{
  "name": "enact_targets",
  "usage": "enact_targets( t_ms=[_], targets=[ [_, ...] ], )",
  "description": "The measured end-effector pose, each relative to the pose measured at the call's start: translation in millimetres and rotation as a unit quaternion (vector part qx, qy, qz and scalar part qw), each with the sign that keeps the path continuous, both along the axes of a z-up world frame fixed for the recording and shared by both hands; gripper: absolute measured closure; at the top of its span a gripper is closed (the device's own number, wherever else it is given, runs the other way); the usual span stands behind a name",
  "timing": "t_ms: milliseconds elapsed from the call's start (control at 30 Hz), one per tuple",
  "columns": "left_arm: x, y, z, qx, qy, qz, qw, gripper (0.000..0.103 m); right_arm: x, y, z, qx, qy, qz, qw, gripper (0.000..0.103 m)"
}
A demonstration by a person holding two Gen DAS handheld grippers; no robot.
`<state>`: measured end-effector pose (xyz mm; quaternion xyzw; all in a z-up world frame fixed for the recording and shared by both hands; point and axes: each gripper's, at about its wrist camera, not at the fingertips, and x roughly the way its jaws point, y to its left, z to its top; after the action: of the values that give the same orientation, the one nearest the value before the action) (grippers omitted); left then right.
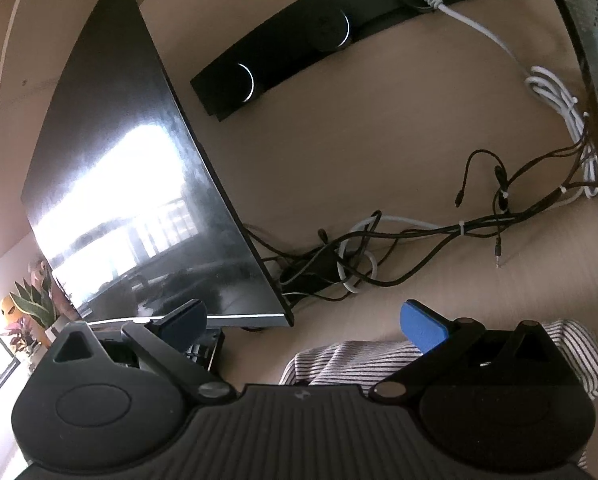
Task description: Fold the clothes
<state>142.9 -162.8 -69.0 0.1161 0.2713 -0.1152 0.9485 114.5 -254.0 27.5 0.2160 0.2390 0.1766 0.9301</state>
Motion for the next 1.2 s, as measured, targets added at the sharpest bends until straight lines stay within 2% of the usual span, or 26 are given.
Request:
enact_targets(
  t_ms=[300,833,933,1000,1033,1100,1167,1200],
  targets=[
    [0,-2,0,0.011,-0.003,-0.002,0.9999,0.000,0,2,0,-0.021,0.003,0.008,1.000,0.000],
    [8,-21,-3,0.020,-0.003,-0.010,0.9997,0.000,-1,-9,-16,0.026,0.034,-0.012,0.999,0.000],
    [13,-21,-1,0.015,0.017,-0.016,0.9996,0.000,-11,-25,-6,0.003,0.006,-0.034,0.999,0.000],
    [20,-20,5,0.010,0.049,-0.017,0.9986,0.000,-20,-38,-5,-0.041,-0.011,-0.059,0.997,0.000],
    [23,-19,8,0.009,0.061,-0.016,0.9980,0.000,-23,-44,-8,-0.058,-0.008,-0.069,0.996,0.000],
    [30,-17,11,0.003,0.070,-0.016,0.9974,0.000,-25,-57,-22,-0.076,0.029,-0.094,0.992,0.000],
    [32,-18,7,-0.001,0.055,-0.017,0.9983,0.000,-28,-67,-33,-0.070,0.062,-0.114,0.989,0.000],
    [27,-18,3,0.003,0.040,-0.019,0.9990,0.000,-32,-69,-32,-0.053,0.057,-0.118,0.990,0.000]
  ],
)
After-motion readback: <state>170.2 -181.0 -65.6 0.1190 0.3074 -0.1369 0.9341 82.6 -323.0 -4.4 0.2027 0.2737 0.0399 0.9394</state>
